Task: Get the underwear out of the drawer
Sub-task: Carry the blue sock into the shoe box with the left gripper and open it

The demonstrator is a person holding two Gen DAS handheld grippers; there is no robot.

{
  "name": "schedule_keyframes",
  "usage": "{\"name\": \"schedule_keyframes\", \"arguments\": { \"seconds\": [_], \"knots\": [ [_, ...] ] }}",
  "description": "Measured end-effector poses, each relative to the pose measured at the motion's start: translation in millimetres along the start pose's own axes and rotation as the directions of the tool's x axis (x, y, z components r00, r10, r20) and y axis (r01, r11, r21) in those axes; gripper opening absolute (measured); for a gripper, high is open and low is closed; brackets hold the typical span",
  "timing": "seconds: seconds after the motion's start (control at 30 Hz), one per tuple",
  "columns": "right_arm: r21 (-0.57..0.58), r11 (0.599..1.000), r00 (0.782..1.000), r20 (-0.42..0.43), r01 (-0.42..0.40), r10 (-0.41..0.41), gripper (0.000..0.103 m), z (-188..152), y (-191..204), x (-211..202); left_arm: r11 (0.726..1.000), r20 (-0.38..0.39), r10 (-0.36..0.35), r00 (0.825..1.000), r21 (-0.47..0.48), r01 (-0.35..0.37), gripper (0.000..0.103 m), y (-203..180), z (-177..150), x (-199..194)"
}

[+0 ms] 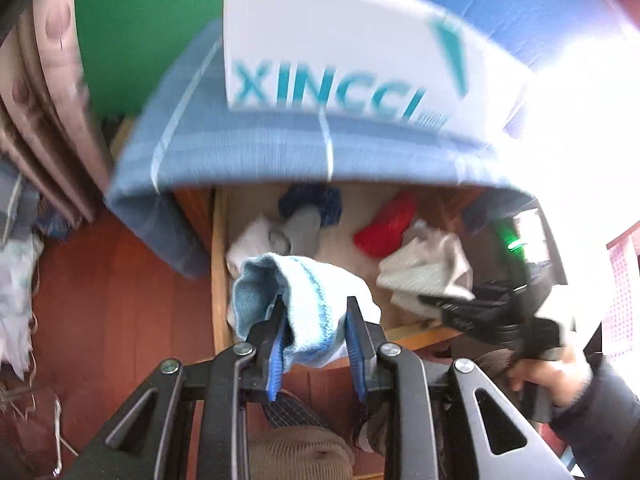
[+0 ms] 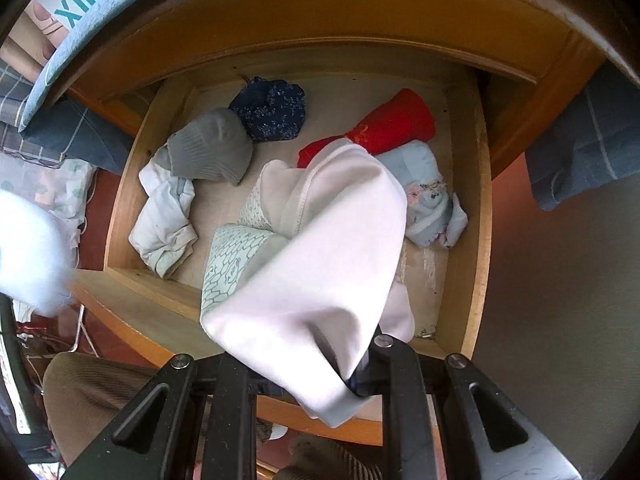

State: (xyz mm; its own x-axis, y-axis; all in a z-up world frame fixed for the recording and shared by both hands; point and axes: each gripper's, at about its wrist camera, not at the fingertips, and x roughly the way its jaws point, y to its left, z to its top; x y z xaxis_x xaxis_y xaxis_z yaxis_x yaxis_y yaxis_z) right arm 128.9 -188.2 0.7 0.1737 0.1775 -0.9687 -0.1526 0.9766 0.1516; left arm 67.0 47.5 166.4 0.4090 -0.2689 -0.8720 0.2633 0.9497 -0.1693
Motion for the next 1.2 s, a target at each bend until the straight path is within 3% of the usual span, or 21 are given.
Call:
{"name": "schedule_keyframes", "arguments": {
  "seconds": [0.17,0.27,0.5,0.73,0.9,1.1,1.2],
  "knots": [
    [-0.001,1.0,1.0,0.0,0.005,-0.005,0.018,0,-1,0,0.999,0.129,-0.03,0.991,0.019,0.027,0.026,-5,27,-64],
    [-0.005,1.0,1.0,0.0,0.007,-0.007,0.018,0,0,0,0.999,0.218,-0.044,0.975,0.028,0.039,0.026,-8,51,-102],
    [-0.01,1.0,1.0,0.004,0.018,-0.018,0.018,0,2,-1,0.998,0.331,0.02,0.943,0.051,-0.039,0.026,-18,116,-136],
    [-0.008,1.0,1.0,0.003,0.016,-0.016,0.018,0,2,0,0.998,0.354,0.045,0.934,0.025,-0.058,0.026,-20,180,-116],
    [-0.007,1.0,1.0,0.003,0.016,-0.016,0.018,0,2,-1,1.0,0.349,0.02,0.937,0.006,-0.024,0.026,-21,209,-86],
    [-0.002,1.0,1.0,0.0,-0.001,0.001,0.018,1,0,-1,1.0,0.306,-0.003,0.952,-0.019,0.009,0.026,-22,229,-39],
    [-0.004,1.0,1.0,-0.003,-0.004,0.004,0.018,1,-1,0,1.0,0.269,0.018,0.963,-0.002,-0.018,0.026,-28,232,-14]
  ]
}}
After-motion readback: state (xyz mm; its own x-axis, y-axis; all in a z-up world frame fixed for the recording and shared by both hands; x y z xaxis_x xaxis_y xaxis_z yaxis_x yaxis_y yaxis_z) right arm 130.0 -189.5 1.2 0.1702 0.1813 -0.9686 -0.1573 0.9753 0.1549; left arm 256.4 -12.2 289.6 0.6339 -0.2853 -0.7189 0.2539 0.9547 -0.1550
